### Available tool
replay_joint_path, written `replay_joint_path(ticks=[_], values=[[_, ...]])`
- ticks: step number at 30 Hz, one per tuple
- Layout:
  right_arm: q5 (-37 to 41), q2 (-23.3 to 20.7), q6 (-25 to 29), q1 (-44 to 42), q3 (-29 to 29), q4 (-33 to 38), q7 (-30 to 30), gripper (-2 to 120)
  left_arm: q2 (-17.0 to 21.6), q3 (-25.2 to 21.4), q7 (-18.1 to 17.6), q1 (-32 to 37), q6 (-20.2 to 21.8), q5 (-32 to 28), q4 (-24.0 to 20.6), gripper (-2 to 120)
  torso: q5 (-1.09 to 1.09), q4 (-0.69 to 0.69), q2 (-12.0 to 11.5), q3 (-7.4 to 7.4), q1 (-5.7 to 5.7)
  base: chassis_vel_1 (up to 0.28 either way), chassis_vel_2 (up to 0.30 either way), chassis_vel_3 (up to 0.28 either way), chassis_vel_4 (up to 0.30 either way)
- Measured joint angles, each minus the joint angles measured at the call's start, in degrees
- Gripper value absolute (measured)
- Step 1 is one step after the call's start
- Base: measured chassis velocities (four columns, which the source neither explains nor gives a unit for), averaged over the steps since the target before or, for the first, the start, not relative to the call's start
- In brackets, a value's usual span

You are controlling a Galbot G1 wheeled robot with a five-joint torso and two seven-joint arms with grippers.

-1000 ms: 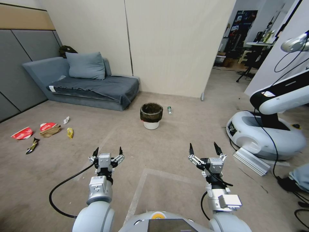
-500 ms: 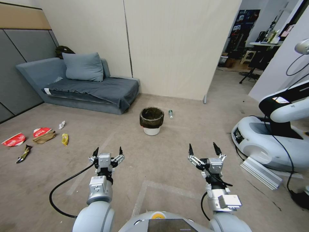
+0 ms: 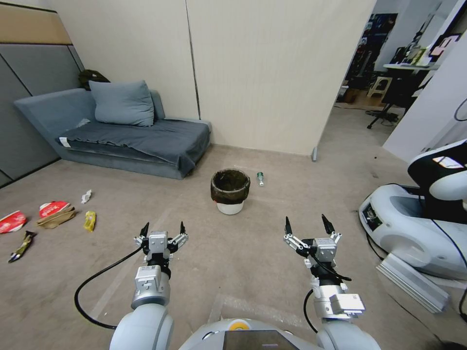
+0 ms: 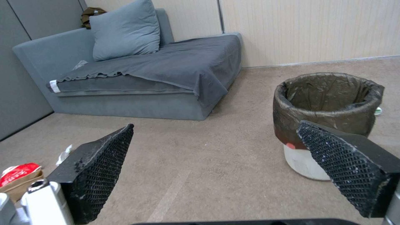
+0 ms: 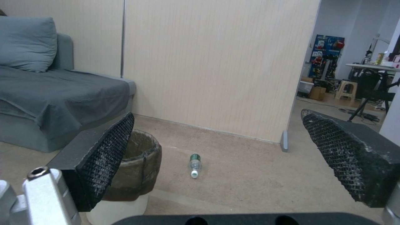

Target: Pick up the trash bin, then pick up the garbage from the floor and place it into the trash bin.

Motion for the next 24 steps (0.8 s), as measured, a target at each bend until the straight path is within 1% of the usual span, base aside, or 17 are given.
replay_joint_path(ticks=[8, 10, 12, 24], values=[[0.0, 0.0, 0.02, 0.0, 0.0, 0.0, -0.04, 100, -0.02, 0.09, 0.02, 0.03, 0.0, 0.06, 0.0, 100, 0.02, 0.0, 0.0, 0.0, 0.0, -0.131, 0.142, 0.146, -0.13], [0.0, 0.0, 0.03, 0.0, 0.0, 0.0, -0.05, 100, -0.02, 0.09, 0.02, 0.03, 0.01, 0.08, 0.0, 100, -0.01, 0.0, 0.0, 0.0, 0.0, -0.144, 0.149, 0.132, -0.137], [0.0, 0.0, 0.04, 0.0, 0.01, 0.0, -0.06, 100, -0.03, 0.21, 0.04, 0.04, 0.01, 0.13, 0.0, 100, 0.02, 0.0, -0.01, 0.0, 0.0, -0.142, 0.155, 0.134, -0.136], [0.0, 0.0, 0.11, 0.02, 0.02, 0.0, -0.13, 100, 0.02, 0.4, 0.28, 0.12, 0.06, 0.34, 0.0, 100, 0.0, -0.01, 0.0, 0.0, 0.0, -0.14, 0.143, 0.149, -0.143]])
